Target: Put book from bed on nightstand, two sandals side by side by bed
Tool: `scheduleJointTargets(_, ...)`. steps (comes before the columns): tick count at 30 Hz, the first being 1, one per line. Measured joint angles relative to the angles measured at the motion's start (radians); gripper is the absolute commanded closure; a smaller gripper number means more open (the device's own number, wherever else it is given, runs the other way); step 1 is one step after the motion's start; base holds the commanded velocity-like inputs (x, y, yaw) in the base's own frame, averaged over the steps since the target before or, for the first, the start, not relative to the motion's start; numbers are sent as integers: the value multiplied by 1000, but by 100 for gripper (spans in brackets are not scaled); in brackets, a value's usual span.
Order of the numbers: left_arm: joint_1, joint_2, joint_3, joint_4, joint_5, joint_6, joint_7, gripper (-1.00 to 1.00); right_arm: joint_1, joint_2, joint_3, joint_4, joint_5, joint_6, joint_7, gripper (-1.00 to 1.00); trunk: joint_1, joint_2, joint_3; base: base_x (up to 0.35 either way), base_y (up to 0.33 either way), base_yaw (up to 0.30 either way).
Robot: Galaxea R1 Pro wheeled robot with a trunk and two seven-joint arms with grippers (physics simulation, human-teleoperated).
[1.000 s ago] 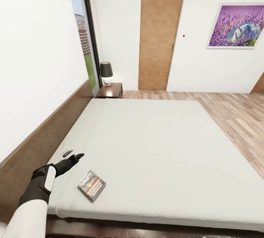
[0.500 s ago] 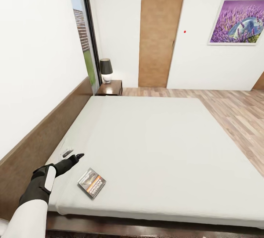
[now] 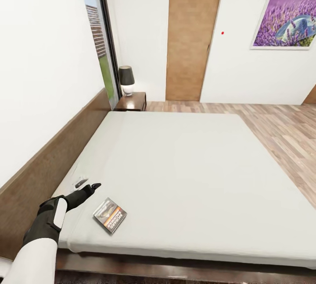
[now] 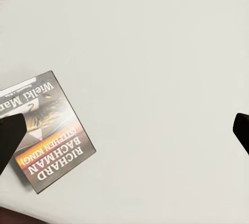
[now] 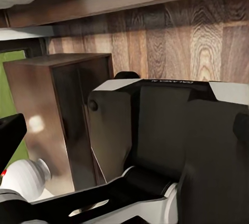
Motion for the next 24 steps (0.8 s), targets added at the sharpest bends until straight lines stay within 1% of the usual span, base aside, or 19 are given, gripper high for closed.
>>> scheduleJointTargets(16,1,0,0,3,0,0,0,-100,0,0,0,0,0,0,0,-100,0,0,-25,0,0,0)
scheduleJointTargets(20,2,1,-1,53,-1,-1,0,-100,0,0,0,0,0,-1,0,-100,0,0,-32,0,0,0)
scheduleJointTargets(24,1,2,1,62,-1,-2,-1,-100,0,0,0,0,0,-1,0,-100,0,0,-38,0,0,0)
